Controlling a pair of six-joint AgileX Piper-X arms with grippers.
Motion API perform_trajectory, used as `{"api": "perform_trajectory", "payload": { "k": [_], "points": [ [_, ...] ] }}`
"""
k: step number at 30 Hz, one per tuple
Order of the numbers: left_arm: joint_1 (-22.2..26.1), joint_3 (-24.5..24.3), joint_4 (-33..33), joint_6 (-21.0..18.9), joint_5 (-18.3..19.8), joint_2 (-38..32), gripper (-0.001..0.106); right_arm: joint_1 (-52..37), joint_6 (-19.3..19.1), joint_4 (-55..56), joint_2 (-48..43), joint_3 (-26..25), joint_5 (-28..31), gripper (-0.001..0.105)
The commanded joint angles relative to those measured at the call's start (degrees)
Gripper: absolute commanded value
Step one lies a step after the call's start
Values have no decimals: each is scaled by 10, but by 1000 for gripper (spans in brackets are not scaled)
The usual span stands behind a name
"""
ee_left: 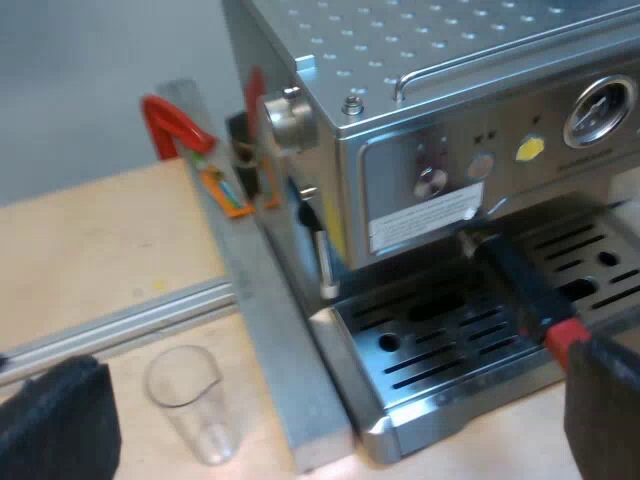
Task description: Put the handle in the coffee machine
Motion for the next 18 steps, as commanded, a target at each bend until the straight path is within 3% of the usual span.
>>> {"api": "perform_trajectory", "payload": {
  "k": [1,8,16,18],
  "points": [
    [2,-3,17,30,-12,-48,91,-3,-11,32,-50,-7,-35,85],
    [2,29,64,53,-11,-165,91,-3,-11,77,-171,13,-63,85],
    [2,109,122,64,-11,-333,91,-3,1,97,-363,97,-61,85],
    [3,114,155,64,-8,-336,91,-3,1,100,-390,115,-64,85]
  ]
}}
